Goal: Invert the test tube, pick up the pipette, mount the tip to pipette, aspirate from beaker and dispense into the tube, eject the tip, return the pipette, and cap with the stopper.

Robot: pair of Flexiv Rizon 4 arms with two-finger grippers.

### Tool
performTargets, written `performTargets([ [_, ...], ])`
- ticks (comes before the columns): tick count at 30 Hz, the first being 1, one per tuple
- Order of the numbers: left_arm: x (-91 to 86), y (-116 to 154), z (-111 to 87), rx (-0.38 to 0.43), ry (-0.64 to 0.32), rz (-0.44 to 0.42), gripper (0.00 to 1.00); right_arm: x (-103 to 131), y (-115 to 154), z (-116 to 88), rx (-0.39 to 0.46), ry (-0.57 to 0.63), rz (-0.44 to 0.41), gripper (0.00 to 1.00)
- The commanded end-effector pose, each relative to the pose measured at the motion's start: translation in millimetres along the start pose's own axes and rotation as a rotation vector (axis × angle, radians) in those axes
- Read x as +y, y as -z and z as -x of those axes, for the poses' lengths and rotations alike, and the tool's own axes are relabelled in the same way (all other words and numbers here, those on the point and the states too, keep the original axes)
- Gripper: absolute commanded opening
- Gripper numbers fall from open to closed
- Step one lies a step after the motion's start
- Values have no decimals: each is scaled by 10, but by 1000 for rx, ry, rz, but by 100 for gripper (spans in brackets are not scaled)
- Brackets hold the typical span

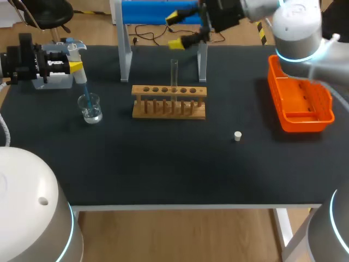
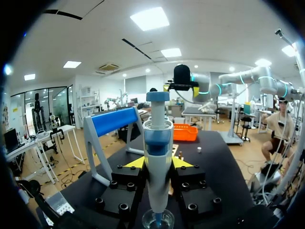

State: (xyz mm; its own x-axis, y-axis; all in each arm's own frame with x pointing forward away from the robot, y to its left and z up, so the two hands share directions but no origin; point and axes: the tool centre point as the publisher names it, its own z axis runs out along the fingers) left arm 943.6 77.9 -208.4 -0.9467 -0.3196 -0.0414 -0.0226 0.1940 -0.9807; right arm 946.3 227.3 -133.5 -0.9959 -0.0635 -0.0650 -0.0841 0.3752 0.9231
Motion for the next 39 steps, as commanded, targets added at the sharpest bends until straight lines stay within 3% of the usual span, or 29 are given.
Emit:
performTargets([
  [1,-5,1,-1,-1,0,1,0,-238,194,-38,15,-8,17,100],
  [10,-5,1,-1,-1,0,1,0,-640,58,23,56,-8,-39,100],
  [23,-5,1,-1,-1,0,1,0,-947,-153,135,61,-31,-61,100],
  [39,-5,1,-1,-1,0,1,0,-1204,-222,188,28,-34,-84,100],
])
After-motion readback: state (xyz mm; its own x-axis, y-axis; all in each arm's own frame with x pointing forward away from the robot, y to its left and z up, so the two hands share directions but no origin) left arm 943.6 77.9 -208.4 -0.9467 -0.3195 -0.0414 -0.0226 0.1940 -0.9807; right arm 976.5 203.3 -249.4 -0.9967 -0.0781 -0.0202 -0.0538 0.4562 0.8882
